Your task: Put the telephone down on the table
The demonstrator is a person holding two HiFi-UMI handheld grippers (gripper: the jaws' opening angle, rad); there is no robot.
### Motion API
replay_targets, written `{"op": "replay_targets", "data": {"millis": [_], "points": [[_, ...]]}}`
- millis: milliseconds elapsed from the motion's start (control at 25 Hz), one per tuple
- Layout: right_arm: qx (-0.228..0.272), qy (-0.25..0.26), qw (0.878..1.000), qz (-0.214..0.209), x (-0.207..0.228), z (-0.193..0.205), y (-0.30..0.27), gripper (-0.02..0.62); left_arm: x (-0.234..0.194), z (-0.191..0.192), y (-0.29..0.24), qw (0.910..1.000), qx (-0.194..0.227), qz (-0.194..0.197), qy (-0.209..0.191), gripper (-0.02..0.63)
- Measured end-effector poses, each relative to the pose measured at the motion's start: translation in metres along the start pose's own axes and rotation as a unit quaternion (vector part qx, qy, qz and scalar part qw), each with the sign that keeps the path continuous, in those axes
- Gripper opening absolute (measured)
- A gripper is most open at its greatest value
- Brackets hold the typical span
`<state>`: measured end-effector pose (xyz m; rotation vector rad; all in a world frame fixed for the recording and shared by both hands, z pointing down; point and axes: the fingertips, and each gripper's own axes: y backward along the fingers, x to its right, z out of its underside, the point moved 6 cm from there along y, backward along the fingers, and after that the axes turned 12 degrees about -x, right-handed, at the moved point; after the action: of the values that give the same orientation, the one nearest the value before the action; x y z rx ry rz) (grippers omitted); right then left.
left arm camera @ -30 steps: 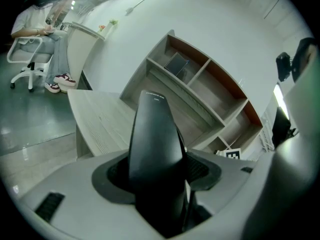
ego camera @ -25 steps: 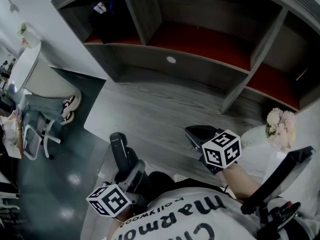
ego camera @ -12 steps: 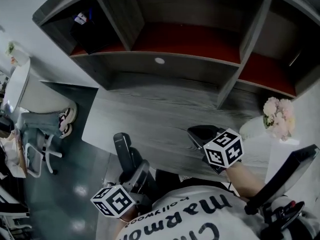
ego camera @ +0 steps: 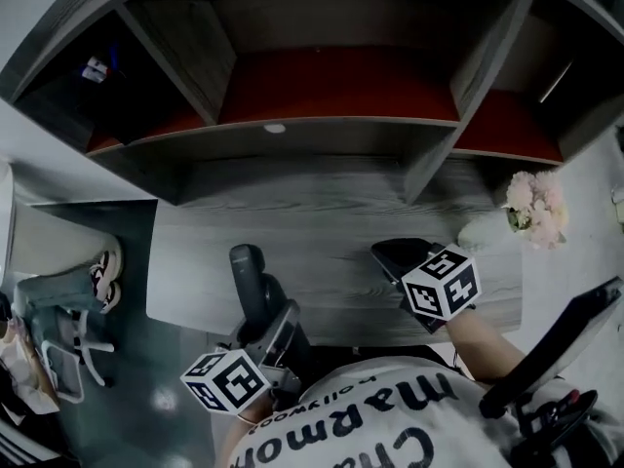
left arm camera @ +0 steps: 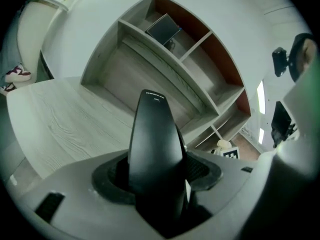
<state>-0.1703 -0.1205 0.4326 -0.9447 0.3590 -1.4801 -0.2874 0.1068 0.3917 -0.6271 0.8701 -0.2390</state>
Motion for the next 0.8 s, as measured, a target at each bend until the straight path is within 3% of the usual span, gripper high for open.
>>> {"op": "replay_targets", "data": {"millis": [200,480,800], "points": [[0.005,-0.034,0.999,0.017,-0.012,-0.009,-0.012,0.006,-0.023,-0.029,0.0,0.9988,-0.041,0.017,-0.021,0.273],[0.027,-0.076,0.996,0.04,-0.02,-0.016,-0.022,0.006,-0.041,-0.074,-0.003,0.9934,-0.076,0.025,-0.082,0.273],[0.04,-0.131,0.986,0.09,-0.012,0.005,-0.006,0.006,-0.05,-0.097,-0.029,0.972,-0.137,-0.002,-0.191,0.273]]}}
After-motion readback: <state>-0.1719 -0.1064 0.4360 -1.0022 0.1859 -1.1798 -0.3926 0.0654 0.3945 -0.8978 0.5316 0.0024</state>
